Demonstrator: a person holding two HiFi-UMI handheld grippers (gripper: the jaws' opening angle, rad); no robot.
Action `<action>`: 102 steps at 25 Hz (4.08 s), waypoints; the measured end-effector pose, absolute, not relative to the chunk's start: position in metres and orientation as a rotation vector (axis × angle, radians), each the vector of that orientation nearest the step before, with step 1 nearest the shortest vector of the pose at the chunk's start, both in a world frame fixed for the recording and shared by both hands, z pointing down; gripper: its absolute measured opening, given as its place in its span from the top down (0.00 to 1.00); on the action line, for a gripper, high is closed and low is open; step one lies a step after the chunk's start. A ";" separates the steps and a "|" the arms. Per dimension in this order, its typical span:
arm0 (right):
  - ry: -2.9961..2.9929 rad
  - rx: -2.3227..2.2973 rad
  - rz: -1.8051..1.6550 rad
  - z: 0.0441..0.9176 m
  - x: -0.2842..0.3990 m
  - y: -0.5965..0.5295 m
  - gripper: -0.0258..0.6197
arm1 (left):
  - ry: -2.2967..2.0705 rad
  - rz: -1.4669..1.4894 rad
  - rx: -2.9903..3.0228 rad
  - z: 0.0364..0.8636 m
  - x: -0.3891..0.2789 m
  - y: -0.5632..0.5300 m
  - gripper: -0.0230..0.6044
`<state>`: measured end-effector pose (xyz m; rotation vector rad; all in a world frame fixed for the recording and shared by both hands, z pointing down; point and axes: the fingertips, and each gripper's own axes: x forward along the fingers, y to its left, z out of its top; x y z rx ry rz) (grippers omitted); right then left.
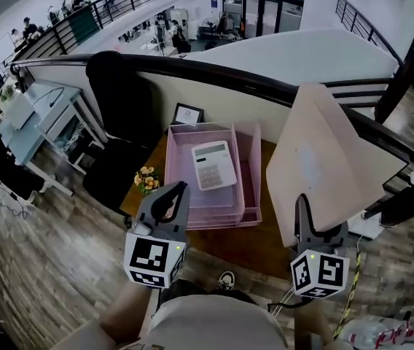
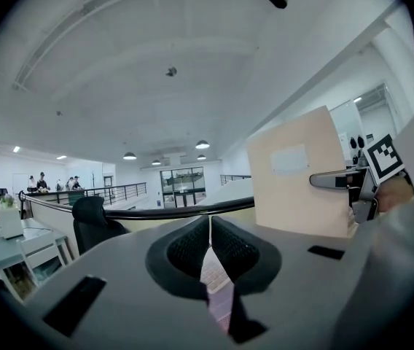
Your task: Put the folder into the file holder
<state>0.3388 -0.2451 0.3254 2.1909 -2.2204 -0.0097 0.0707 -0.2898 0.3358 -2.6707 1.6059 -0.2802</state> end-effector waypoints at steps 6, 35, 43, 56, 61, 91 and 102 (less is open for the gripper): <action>-2.273 2.137 0.027 0.333 0.335 -0.266 0.52 | 1.679 -0.292 -2.638 0.342 0.068 -0.300 0.94; -2.325 2.163 0.126 0.417 0.289 -0.367 0.52 | 1.732 -0.307 -2.740 0.392 0.062 -0.336 0.94; -2.362 2.153 0.097 0.453 0.287 -0.392 0.52 | 1.802 -0.246 -2.711 0.412 0.062 -0.348 0.94; -2.460 2.133 0.127 0.504 0.276 -0.417 0.51 | 1.777 -0.252 -2.729 0.435 0.068 -0.358 0.94; -2.532 2.045 0.174 0.532 0.269 -0.418 0.49 | 1.774 -0.253 -2.742 0.439 0.067 -0.359 0.94; -2.409 1.801 0.259 0.581 0.271 -0.398 0.24 | 1.752 -0.370 -2.795 0.461 0.072 -0.351 0.94; -2.589 1.891 0.150 0.423 0.276 -0.374 0.24 | 1.702 -0.324 -2.787 0.413 0.067 -0.338 0.94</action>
